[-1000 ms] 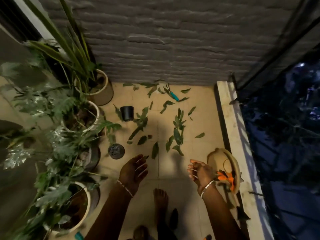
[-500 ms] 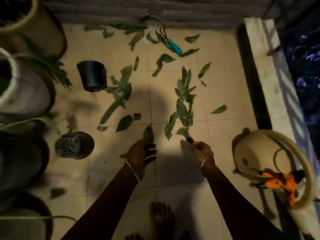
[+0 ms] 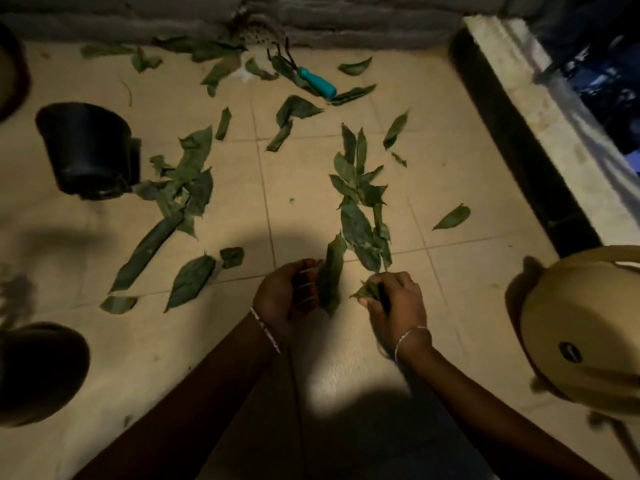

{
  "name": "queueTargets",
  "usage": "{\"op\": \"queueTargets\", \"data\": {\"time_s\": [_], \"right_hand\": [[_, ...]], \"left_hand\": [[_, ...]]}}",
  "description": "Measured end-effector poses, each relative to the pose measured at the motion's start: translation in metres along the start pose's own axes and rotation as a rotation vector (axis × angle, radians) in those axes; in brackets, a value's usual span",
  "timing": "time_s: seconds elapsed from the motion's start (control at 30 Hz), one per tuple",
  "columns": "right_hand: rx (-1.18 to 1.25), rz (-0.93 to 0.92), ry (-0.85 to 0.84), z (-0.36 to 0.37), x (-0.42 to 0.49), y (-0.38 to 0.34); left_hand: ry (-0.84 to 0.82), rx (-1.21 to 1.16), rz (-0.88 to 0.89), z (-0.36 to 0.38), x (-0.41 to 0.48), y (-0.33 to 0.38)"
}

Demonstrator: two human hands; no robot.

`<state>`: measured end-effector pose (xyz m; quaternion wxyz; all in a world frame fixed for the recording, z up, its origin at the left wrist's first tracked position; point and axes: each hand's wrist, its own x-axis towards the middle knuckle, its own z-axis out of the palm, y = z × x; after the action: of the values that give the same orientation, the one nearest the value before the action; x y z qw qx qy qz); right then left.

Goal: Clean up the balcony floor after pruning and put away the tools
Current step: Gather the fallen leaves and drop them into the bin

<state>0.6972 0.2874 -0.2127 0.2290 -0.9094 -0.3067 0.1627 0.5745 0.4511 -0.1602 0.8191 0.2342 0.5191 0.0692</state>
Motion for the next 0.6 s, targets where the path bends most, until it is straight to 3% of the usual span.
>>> {"op": "queueTargets", "data": {"time_s": [0.17, 0.27, 0.4, 0.5, 0.6], "right_hand": [[0.046, -0.056, 0.060, -0.007, 0.012, 0.002], [0.147, 0.077, 0.065, -0.009, 0.013, 0.001], [0.434, 0.169, 0.118, -0.019, 0.011, -0.026], [0.455, 0.020, 0.124, -0.019, 0.007, -0.053], [0.365, -0.108, 0.119, -0.015, 0.000, -0.084]], "left_hand": [[-0.081, 0.141, 0.079, 0.019, 0.006, 0.018], [-0.077, 0.176, 0.049, 0.019, -0.001, 0.009], [-0.221, 0.129, -0.017, 0.019, -0.015, -0.007], [-0.359, 0.109, -0.048, 0.028, -0.017, -0.008], [-0.394, 0.031, -0.089, 0.033, -0.010, -0.010]]}}
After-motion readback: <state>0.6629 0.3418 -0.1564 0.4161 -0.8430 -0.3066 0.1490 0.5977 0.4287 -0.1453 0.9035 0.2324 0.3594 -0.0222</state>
